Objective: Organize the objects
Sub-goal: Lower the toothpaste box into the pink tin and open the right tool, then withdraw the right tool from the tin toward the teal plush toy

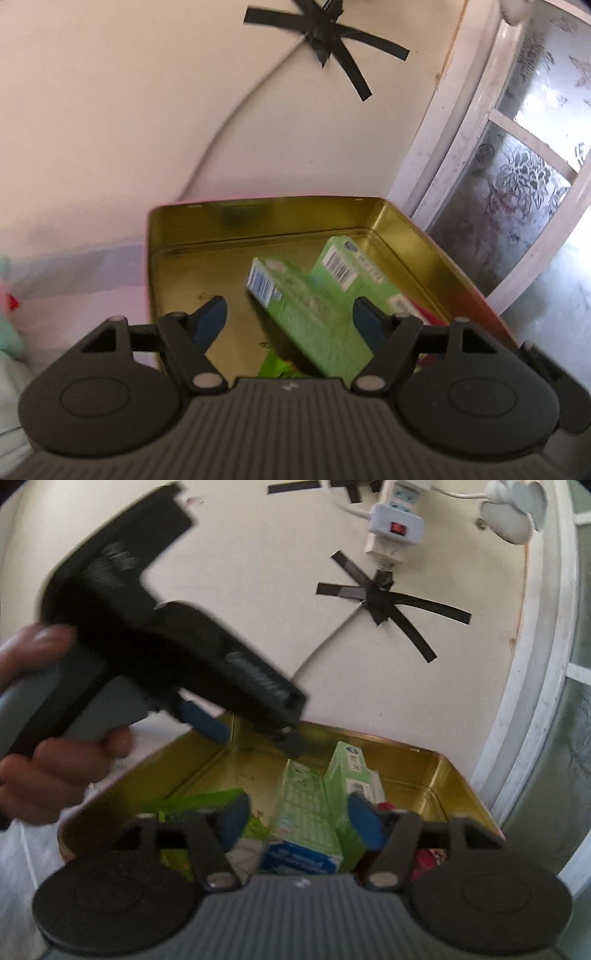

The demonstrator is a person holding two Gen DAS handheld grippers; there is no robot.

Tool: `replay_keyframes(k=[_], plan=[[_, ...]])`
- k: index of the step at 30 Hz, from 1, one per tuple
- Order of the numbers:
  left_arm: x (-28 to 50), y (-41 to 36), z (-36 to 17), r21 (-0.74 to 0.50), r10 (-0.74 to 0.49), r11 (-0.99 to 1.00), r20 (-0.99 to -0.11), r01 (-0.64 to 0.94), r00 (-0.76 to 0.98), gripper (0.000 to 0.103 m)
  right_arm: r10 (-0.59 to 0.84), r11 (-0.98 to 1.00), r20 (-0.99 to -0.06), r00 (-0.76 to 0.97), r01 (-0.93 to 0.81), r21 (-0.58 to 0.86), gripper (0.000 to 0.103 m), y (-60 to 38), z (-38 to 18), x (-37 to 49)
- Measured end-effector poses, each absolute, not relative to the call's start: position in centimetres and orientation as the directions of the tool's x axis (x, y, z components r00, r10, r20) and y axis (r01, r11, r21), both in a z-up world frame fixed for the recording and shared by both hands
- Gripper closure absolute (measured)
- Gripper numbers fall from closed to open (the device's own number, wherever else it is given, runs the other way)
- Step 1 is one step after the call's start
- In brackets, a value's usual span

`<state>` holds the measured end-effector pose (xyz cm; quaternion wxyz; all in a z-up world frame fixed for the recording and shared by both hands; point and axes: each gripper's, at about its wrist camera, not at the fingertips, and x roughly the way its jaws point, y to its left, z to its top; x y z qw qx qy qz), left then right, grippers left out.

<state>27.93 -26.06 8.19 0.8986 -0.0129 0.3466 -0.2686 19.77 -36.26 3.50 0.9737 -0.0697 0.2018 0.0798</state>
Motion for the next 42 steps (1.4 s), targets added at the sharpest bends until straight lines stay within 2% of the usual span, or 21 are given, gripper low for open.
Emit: replay_keyframes(k=[9, 13, 16, 21, 42], plan=[[19.9, -23.8, 9.4, -0.063, -0.434, 0.876, -0.535, 0.479, 0.725, 0.026, 0.108, 0.993, -0.323, 0.940, -0.086, 0.084, 0.033, -38.1, 3.4, 11.5], [16.3, -22.2, 9.6, -0.038, -0.424, 0.880, -0.510, 0.473, 0.748, 0.026, 0.087, 0.983, -0.301, 0.950, -0.032, 0.183, 0.033, -39.0, 3.3, 8.6], [14.1, -21.3, 9.0, -0.001, -0.396, 0.888, -0.509, 0.459, 0.764, 0.026, 0.084, 0.969, -0.303, 0.949, -0.007, 0.247, 0.030, -39.0, 2.9, 7.1], [11.9, -19.6, 7.6, 0.035, -0.365, 0.894, -0.521, 0.447, 0.771, 0.025, 0.113, 0.948, -0.357, 0.927, 0.007, 0.317, 0.029, -38.0, 2.0, 6.2], [10.4, -10.7, 2.8, 0.041, -0.254, 0.940, -0.578, 0.339, 0.775, 0.025, 0.186, 0.949, -0.424, 0.886, -0.050, 0.312, 0.028, -31.5, 1.7, 6.2]])
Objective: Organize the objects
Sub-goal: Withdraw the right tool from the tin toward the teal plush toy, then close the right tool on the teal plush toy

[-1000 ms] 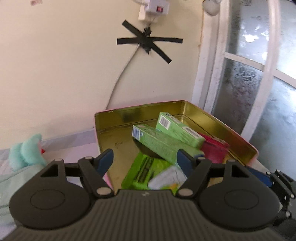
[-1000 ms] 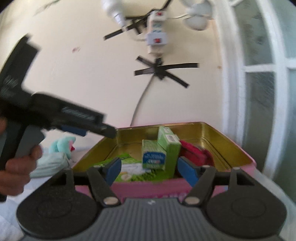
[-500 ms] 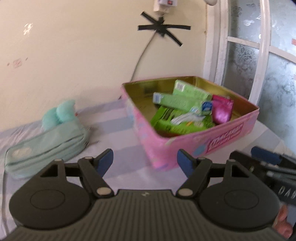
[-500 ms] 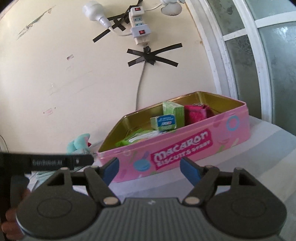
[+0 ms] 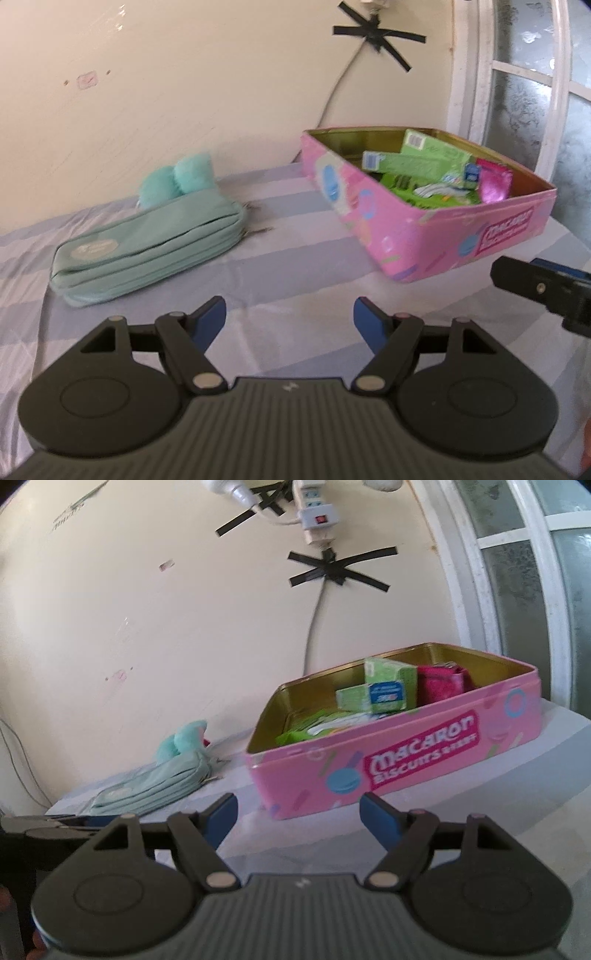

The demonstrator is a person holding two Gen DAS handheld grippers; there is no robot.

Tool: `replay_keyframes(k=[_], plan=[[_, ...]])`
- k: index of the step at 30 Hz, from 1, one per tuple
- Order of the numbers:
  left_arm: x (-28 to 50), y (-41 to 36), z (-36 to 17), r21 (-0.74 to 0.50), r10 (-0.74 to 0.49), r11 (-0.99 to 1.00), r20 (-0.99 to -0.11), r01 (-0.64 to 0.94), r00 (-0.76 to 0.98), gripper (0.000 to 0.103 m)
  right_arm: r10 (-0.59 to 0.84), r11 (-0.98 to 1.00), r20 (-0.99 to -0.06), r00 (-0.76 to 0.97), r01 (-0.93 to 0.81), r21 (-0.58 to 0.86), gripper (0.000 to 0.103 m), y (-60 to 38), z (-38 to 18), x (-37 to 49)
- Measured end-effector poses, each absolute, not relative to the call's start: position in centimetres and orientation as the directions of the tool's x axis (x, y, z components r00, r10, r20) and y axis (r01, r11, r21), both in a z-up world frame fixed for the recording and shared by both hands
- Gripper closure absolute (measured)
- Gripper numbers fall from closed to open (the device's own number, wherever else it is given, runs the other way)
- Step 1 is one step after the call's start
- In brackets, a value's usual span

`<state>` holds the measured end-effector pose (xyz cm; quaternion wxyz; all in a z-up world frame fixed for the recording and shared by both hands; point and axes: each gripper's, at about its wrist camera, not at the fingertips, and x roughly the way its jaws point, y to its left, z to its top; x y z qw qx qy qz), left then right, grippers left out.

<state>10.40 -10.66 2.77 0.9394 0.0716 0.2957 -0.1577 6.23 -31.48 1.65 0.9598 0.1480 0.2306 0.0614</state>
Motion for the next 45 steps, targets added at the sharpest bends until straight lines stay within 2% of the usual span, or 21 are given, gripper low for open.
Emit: replay_keyframes(k=[14, 30, 36, 42, 44, 45], plan=[[11.4, -5.2, 1.0, 0.027, -0.182, 0.968, -0.607, 0.249, 0.773, 0.025, 0.248, 0.956, -0.478, 0.842, -0.134, 0.261, 0.028, -26.8, 1.0, 7.1], [13.3, 4.2, 1.1, 0.073, -0.011, 0.995, -0.600, 0.068, 0.800, 0.025, 0.393, 0.919, -0.505, 0.768, -0.345, 0.190, 0.028, -17.0, 1.8, 11.4], [14.5, 7.8, 0.5, -0.007, 0.020, 1.000, -0.611, -0.031, 0.791, 0.025, 0.402, 0.912, -0.520, 0.754, -0.380, 0.154, 0.028, -14.0, 2.1, 14.5], [14.4, 8.6, 0.6, -0.061, -0.006, 0.997, -0.599, -0.038, 0.800, 0.023, 0.396, 0.913, -0.518, 0.758, -0.387, 0.131, 0.027, -12.0, 2.5, 20.5], [14.4, 8.5, 0.6, -0.058, -0.009, 0.998, -0.600, -0.033, 0.800, 0.020, 0.388, 0.918, -0.511, 0.768, -0.370, 0.141, 0.027, -11.4, 2.9, 23.4], [14.4, 8.5, 0.6, -0.056, -0.010, 0.998, -0.600, -0.030, 0.800, 0.019, 0.390, 0.918, -0.507, 0.769, -0.364, 0.155, 0.023, -11.3, 3.0, 24.7]])
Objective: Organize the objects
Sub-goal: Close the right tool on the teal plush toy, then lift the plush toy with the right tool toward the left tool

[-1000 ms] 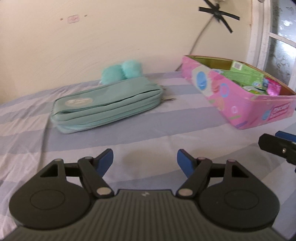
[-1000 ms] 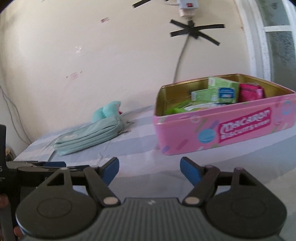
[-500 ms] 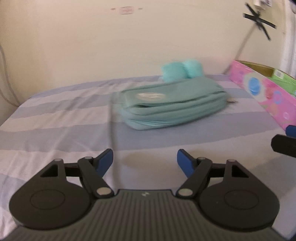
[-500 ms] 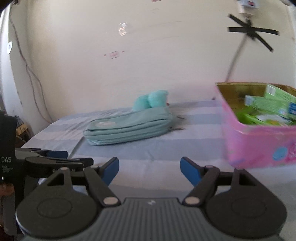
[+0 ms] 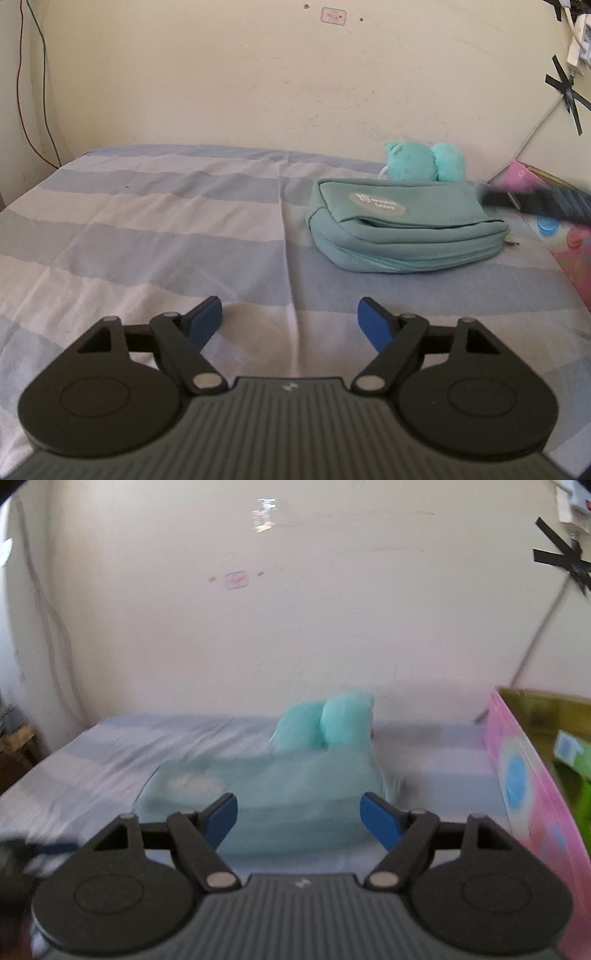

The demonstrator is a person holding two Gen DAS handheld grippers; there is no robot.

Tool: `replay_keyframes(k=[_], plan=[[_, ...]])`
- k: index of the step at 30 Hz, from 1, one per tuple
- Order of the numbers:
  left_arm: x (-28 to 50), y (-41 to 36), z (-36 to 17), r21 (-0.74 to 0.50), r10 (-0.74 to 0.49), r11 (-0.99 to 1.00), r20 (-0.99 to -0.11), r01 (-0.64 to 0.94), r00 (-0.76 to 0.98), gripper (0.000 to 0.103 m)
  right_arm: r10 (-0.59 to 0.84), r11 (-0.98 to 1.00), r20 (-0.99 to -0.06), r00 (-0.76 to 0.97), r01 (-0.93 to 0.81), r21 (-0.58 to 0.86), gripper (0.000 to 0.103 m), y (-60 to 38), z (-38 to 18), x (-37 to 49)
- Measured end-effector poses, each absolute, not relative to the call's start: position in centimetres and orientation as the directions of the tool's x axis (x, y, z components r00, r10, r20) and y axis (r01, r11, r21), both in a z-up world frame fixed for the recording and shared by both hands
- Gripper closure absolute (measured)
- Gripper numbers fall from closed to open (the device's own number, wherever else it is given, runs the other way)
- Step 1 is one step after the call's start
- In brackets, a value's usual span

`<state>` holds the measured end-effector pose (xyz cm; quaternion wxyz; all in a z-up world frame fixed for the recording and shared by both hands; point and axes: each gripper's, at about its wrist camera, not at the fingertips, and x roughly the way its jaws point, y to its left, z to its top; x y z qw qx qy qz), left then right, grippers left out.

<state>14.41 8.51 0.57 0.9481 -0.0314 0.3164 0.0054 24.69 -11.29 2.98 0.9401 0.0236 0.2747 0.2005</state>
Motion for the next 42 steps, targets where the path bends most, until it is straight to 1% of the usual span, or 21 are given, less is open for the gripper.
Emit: replay_keyframes(k=[1, 3, 8, 9, 10, 11, 13, 14, 15, 16, 19, 21, 23, 26, 29, 32, 35, 38, 39, 40, 42], plan=[[14.4, 8.5, 0.6, -0.055, -0.009, 0.998, -0.600, -0.030, 0.800, 0.019, 0.396, 0.917, -0.502, 0.769, -0.357, 0.176, 0.016, -11.2, 3.1, 26.4], [14.4, 8.6, 0.6, -0.059, -0.012, 0.998, -0.600, -0.029, 0.800, 0.019, 0.390, 0.921, -0.505, 0.770, -0.328, 0.211, 0.012, -11.0, 3.0, 29.6], [14.7, 8.6, 0.5, -0.063, -0.017, 0.998, -0.602, -0.027, 0.798, 0.017, 0.386, 0.918, -0.569, 0.726, -0.241, 0.315, 0.010, -11.0, 1.5, 36.2], [14.8, 8.6, 0.5, -0.063, -0.017, 0.998, -0.603, -0.026, 0.798, 0.017, 0.387, 0.917, -0.583, 0.715, -0.228, 0.329, 0.011, -11.0, 1.0, 37.2], [14.9, 8.6, 0.5, -0.064, -0.018, 0.998, -0.603, -0.026, 0.797, 0.016, 0.410, 0.906, -0.592, 0.693, -0.237, 0.351, 0.018, -10.9, 0.6, 37.9], [14.9, 8.7, 0.5, -0.067, -0.019, 0.997, -0.603, -0.026, 0.797, 0.016, 0.465, 0.880, -0.585, 0.665, -0.273, 0.389, 0.028, -10.8, 0.3, 38.3], [14.9, 8.7, 0.6, -0.071, -0.022, 0.997, -0.603, -0.027, 0.797, 0.016, 0.460, 0.884, -0.568, 0.683, -0.298, 0.359, 0.053, -10.1, 1.1, 37.4], [14.9, 8.8, 0.6, -0.075, -0.023, 0.997, -0.603, -0.027, 0.798, 0.016, 0.467, 0.883, -0.550, 0.692, -0.329, 0.336, 0.061, -9.7, 1.6, 36.7], [14.9, 8.9, 0.6, -0.081, -0.025, 0.996, -0.602, -0.029, 0.798, 0.016, 0.500, 0.865, -0.524, 0.690, -0.373, 0.334, 0.065, -9.4, 2.3, 35.6], [14.9, 9.0, 0.6, -0.091, -0.030, 0.995, -0.600, -0.031, 0.799, 0.016, 0.521, 0.853, -0.488, 0.700, -0.408, 0.326, 0.065, -9.1, 3.0, 34.2], [14.7, 10.0, 0.8, -0.169, -0.073, 0.985, -0.586, -0.034, 0.807, 0.016, 0.558, 0.830, -0.379, 0.738, -0.510, 0.228, 0.065, -8.7, 5.4, 28.4], [14.4, 10.9, 1.1, -0.240, -0.113, 0.970, -0.566, -0.032, 0.817, 0.016, 0.597, 0.801, -0.337, 0.728, -0.564, 0.200, 0.065, -9.4, 6.2, 23.9], [14.1, 11.6, 1.3, -0.286, -0.139, 0.958, -0.549, -0.029, 0.824, 0.016, 0.632, 0.773, -0.348, 0.692, -0.595, 0.219, 0.064, -10.7, 6.0, 20.1], [14.0, 12.0, 1.3, -0.332, -0.176, 0.943, -0.541, -0.017, 0.822, 0.016, 0.667, 0.744, -0.407, 0.624, -0.590, 0.314, 0.064, -13.6, 4.6, 16.3], [14.0, 11.8, 1.1, -0.344, -0.195, 0.939, -0.548, -0.007, 0.814, 0.016, 0.698, 0.716, -0.453, 0.555, -0.546, 0.434, 0.064, -16.5, 2.4, 13.8], [14.0, 11.6, 0.9, -0.355, -0.235, 0.934, -0.556, 0.028, 0.798, 0.014, 0.737, 0.672, -0.470, 0.485, -0.461, 0.579, 0.063, -18.5, -0.3, 12.9], [13.9, 10.9, 0.8, -0.346, -0.277, 0.934, -0.549, 0.087, 0.789, 0.014, 0.747, 0.657, -0.459, 0.481, -0.425, 0.623, 0.061, -19.2, -2.0, 11.5], [13.6, 10.2, 0.8, -0.323, -0.295, 0.938, -0.545, 0.128, 0.785, 0.014, 0.730, 0.674, -0.456, 0.510, -0.422, 0.606, 0.056, -18.9, -1.9, 11.5], [13.5, 9.9, 0.7, -0.316, -0.301, 0.938, -0.544, 0.141, 0.783, 0.014, 0.716, 0.689, -0.462, 0.523, -0.427, 0.586, 0.053, -18.7, -1.8, 11.3], [13.4, 9.7, 0.7, -0.311, -0.302, 0.939, -0.543, 0.147, 0.783, 0.013, 0.701, 0.706, -0.467, 0.539, -0.433, 0.560, 0.045, -18.4, -1.8, 11.2], [13.6, 9.5, 0.6, -0.298, -0.297, 0.943, -0.547, 0.150, 0.783, 0.013, 0.683, 0.725, -0.469, 0.560, -0.440, 0.530, 0.034, -18.2, -1.9, 11.0]])
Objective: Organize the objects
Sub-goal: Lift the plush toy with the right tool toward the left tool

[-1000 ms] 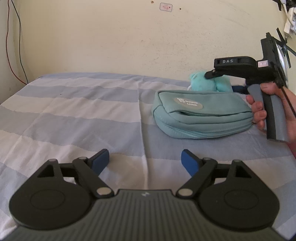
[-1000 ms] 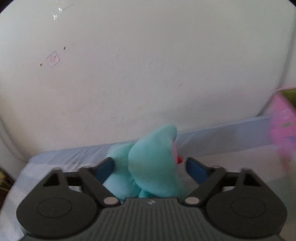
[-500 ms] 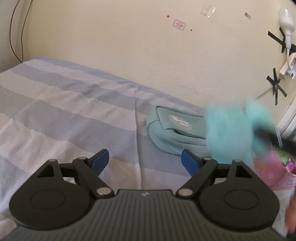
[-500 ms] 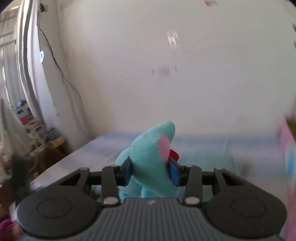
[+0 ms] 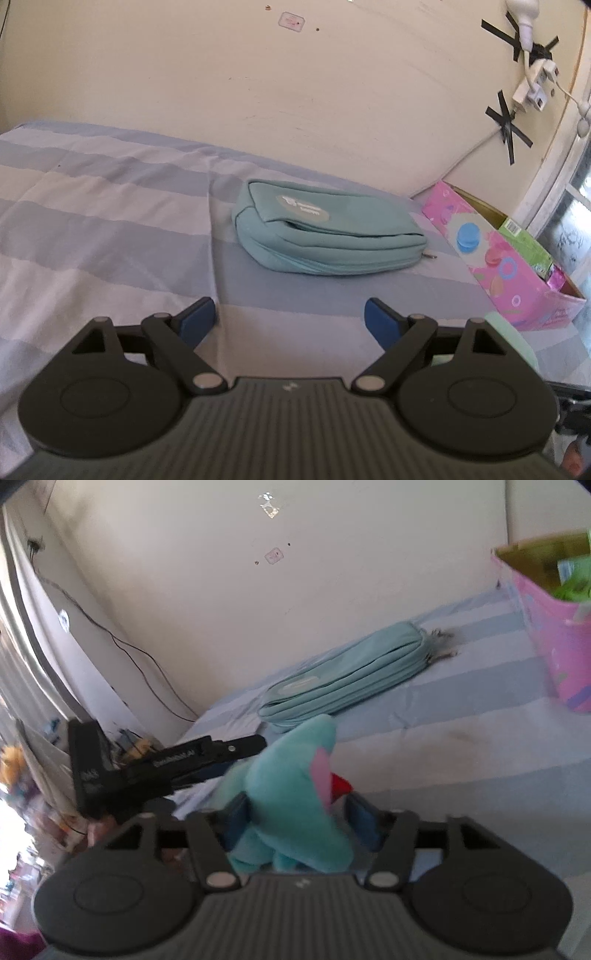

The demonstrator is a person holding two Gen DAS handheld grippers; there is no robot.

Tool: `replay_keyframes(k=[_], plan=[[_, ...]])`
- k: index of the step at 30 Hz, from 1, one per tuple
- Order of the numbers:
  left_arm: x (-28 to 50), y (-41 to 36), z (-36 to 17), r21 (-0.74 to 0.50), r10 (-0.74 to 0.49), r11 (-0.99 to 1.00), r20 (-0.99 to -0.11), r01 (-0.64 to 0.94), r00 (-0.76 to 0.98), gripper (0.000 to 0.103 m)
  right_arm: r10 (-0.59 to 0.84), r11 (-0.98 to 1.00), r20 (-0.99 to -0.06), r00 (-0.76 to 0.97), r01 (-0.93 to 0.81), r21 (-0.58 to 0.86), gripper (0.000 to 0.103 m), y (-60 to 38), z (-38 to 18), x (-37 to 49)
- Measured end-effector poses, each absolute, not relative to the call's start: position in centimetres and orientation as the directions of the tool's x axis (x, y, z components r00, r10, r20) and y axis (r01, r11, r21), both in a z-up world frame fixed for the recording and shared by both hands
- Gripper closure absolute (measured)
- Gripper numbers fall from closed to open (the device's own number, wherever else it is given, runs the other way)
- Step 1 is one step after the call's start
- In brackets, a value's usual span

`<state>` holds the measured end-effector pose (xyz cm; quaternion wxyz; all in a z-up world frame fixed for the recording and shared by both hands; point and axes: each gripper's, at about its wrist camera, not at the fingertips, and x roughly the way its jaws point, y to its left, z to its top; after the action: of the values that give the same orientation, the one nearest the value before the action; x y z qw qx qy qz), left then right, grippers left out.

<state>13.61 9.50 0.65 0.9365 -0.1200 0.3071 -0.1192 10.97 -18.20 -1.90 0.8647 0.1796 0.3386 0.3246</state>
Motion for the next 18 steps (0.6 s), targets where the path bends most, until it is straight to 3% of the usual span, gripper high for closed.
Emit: replay_keyframes(k=[4, 18], plan=[[13.6, 9.6, 0.6, -0.295, -0.295, 0.944, -0.549, 0.149, 0.782, 0.013, 0.684, 0.720, -0.459, 0.568, -0.420, 0.553, 0.024, -19.3, -2.7, 10.5], [13.5, 9.6, 0.7, -0.292, -0.293, 0.945, -0.548, 0.149, 0.784, 0.013, 0.710, 0.679, -0.407, 0.575, -0.403, 0.614, 0.021, -21.0, -2.4, 9.9]])
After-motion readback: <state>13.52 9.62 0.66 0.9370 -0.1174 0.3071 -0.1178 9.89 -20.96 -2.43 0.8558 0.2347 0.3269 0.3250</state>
